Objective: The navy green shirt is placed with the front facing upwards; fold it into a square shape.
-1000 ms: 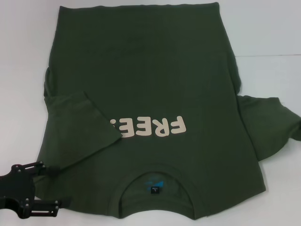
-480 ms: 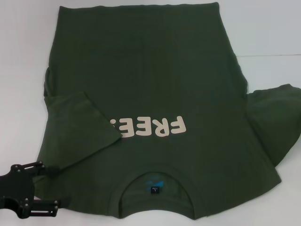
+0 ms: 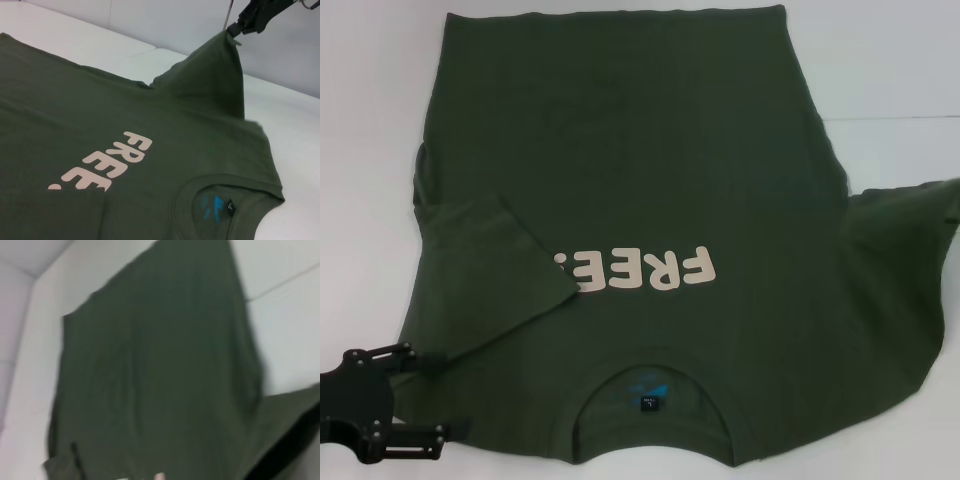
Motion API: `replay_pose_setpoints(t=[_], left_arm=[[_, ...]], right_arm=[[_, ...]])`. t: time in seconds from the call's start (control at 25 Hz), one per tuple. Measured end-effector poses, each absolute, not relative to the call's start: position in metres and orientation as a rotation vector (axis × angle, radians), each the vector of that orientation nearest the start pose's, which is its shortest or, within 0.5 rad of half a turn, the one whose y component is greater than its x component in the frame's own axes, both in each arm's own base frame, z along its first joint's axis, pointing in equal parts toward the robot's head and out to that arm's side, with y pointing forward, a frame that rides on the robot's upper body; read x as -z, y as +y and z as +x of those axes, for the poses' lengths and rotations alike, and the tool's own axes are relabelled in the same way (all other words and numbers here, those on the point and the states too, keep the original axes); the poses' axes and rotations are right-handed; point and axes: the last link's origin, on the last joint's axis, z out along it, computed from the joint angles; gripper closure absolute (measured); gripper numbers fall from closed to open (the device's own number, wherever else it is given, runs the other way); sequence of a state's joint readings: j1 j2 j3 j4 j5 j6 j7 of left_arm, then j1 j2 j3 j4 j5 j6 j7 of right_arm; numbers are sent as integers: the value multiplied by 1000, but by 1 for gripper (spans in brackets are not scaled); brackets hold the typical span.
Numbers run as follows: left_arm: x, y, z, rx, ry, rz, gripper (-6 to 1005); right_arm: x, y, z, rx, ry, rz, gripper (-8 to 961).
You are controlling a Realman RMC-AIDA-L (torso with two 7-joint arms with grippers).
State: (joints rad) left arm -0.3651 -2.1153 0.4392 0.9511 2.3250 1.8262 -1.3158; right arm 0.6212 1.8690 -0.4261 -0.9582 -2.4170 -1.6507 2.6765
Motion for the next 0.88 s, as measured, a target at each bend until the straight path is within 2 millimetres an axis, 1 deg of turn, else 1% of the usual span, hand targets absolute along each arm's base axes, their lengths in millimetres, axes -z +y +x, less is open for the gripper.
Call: replay_pose_setpoints(t=[0.2, 0.32, 0.48, 0.72, 0.8, 0.88], left_arm=[[-45, 259, -318, 439, -634, -2762, 91], [-45, 258, -318, 440, -636, -2761, 91], [-45, 258, -319, 440, -638, -2760, 92], [-45, 258, -319, 437, -639, -2761, 92], [-44, 258, -319, 436, -639, -2762, 92], [-44, 258, -318, 437, -640, -2762, 92]], right_arm=[[-147, 377, 269, -522, 1869, -2027, 929], [-134, 383, 256, -495, 1863, -2091, 929], [-107, 393, 238, -437, 1865, -2178, 930], [-69, 403, 226, -313, 1878, -2240, 929], [-59, 406, 224, -290, 1871, -2248, 929], [-54, 408, 223, -284, 1860, -2243, 930]])
